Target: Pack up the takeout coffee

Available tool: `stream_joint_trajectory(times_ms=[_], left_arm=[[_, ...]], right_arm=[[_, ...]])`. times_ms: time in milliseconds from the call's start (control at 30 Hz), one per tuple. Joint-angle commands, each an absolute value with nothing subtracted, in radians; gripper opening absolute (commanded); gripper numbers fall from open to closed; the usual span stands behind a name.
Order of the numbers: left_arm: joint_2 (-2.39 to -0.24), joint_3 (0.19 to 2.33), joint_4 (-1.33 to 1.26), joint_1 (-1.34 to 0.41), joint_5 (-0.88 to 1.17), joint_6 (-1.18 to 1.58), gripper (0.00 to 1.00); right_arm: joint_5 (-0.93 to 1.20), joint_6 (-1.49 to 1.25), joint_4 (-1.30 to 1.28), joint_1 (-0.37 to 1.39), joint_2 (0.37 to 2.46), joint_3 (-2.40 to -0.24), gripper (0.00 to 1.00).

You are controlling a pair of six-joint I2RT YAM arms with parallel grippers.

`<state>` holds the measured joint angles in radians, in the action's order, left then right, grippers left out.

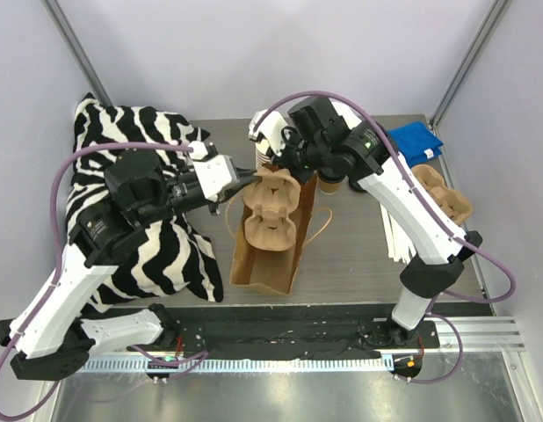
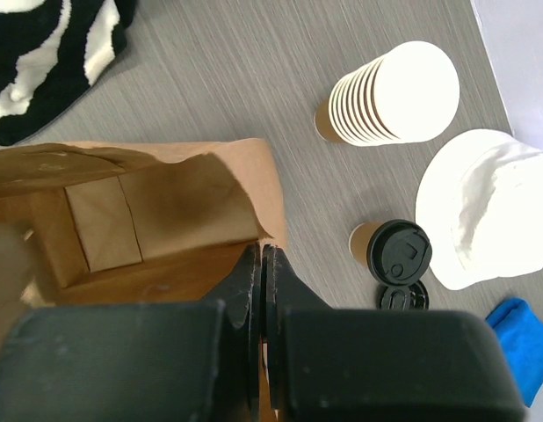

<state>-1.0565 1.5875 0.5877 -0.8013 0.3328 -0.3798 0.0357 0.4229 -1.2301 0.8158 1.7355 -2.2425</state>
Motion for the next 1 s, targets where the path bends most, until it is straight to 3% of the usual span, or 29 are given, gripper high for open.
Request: stream_joint_trajectory(times_ms=[0, 133, 267, 433, 700, 967], left_arm=[[-1.011, 1.533, 0.558, -0.819, 0.241, -0.431, 0.0], [-1.005, 1.555, 0.515, -0.821, 0.189, -0.292, 0.0], [-1.072, 1.78, 0.529, -0.821, 0.184, -0.057, 0.0], [-1.106, 1.969, 0.52, -0.805, 0.127, -0.003, 0.0], [-1.033, 1.919, 0.493, -0.746, 0.08, -0.005, 0.0], [-1.038, 1.885, 0.44, -0.652, -0.36, -0.07, 0.0]], right_arm=[[0.037, 0.431, -1.212, 0.83, 1.661, -2.27, 0.01], [0.019, 0.443, -1.207, 0.831, 1.648, -2.226, 0.01], [0.005, 0.471, -1.192, 0.831, 1.632, -2.12, 0.01], [-0.038, 0.472, -1.186, 0.828, 1.617, -2.075, 0.01], [-0.052, 0.468, -1.186, 0.792, 1.591, -2.04, 0.01], [-0.054, 0.558, -1.146, 0.772, 1.445, -1.887, 0.01]])
